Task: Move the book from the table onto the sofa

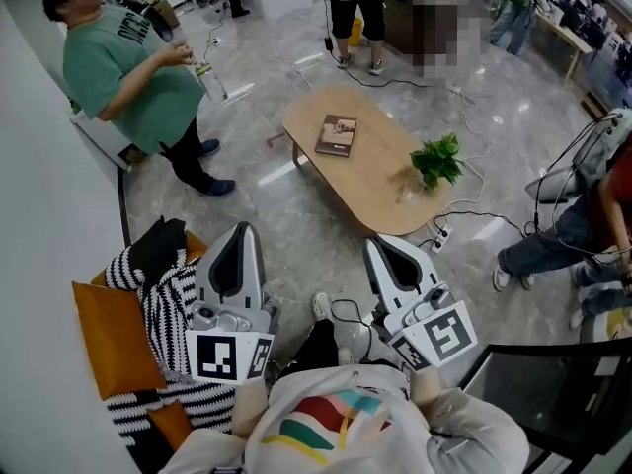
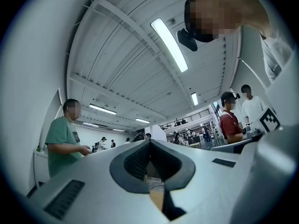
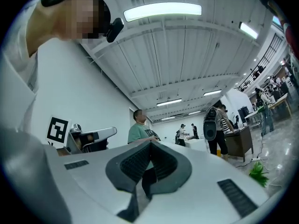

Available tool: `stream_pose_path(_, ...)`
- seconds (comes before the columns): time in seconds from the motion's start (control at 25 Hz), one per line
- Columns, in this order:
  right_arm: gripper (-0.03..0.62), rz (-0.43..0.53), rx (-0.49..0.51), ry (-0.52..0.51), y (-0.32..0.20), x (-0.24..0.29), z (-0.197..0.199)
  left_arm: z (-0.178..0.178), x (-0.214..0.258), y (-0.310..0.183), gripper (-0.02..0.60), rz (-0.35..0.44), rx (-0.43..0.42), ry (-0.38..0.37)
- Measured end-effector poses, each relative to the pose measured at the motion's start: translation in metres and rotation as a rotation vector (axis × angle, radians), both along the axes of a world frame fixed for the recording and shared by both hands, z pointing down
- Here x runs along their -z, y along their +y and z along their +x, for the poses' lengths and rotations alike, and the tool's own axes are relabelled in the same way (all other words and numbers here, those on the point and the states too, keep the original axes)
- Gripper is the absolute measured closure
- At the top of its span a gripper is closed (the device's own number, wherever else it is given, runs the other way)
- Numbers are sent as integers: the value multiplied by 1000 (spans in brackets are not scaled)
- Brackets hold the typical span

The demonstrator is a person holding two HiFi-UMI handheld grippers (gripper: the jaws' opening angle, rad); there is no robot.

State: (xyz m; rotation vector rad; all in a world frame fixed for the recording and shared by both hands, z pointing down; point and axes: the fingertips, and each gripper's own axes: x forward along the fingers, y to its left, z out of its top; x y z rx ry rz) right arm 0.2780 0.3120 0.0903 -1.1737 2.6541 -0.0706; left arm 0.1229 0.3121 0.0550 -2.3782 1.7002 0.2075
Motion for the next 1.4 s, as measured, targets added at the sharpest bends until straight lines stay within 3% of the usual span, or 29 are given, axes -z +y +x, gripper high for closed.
stream_pose_path(0.28,586,-22,-3,6,-62,-9,-5,5,-17,-73,575,-27,-45,13)
stream_pose_path(0.88,586,-18,-145,70,-246,10,-60,-93,-47,-256,575,-73,0,148)
stream_pose_path(1.16,586,-74,-149,139,-289,-3,-79,-114,-64,-301,575,-112,1,178)
stream_pose_path(1.4,586,-92,-89,152,-325,-15,-103,-124,-69,-326,575,-125,20,184)
